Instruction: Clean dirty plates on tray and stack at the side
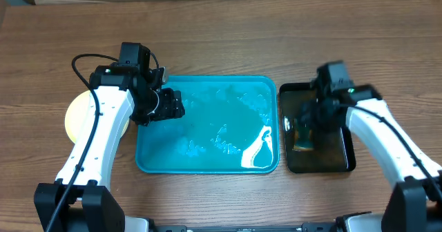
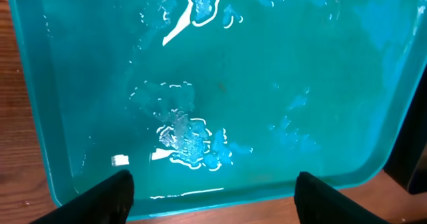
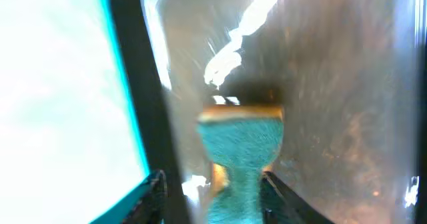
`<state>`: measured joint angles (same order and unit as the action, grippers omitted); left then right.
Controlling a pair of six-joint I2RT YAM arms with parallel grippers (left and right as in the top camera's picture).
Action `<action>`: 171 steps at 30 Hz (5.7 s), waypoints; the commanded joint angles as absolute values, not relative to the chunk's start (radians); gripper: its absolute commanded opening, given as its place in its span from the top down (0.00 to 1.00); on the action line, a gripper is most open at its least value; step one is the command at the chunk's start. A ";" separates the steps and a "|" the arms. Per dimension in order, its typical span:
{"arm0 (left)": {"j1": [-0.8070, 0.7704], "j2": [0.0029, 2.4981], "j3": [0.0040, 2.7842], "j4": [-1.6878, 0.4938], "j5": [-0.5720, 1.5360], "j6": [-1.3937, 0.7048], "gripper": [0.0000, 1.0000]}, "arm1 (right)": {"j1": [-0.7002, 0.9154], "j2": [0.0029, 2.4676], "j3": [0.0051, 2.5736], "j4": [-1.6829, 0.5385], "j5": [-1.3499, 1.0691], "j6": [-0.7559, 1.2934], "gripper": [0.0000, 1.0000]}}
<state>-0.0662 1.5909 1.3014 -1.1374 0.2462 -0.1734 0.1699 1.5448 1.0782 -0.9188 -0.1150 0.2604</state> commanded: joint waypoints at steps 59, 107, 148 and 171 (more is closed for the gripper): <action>-0.072 0.510 0.906 -1.126 0.173 -0.199 0.00 | 0.166 0.466 0.902 -1.107 -0.007 0.252 0.00; -0.072 0.510 0.906 -1.126 0.173 -0.199 0.00 | 0.048 0.003 0.008 -0.083 -0.023 0.078 0.00; -0.045 0.003 0.005 -0.039 0.211 -0.030 0.00 | 0.048 0.003 0.008 -0.083 -0.023 0.078 0.00; -0.045 0.004 0.005 -0.056 0.207 -0.037 0.00 | 0.048 0.003 0.008 -0.083 -0.023 0.078 0.00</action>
<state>-0.0517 0.0128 0.0082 -0.0566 0.1947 -0.0666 0.0528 0.0147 0.0181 -0.0898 -0.0219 0.0814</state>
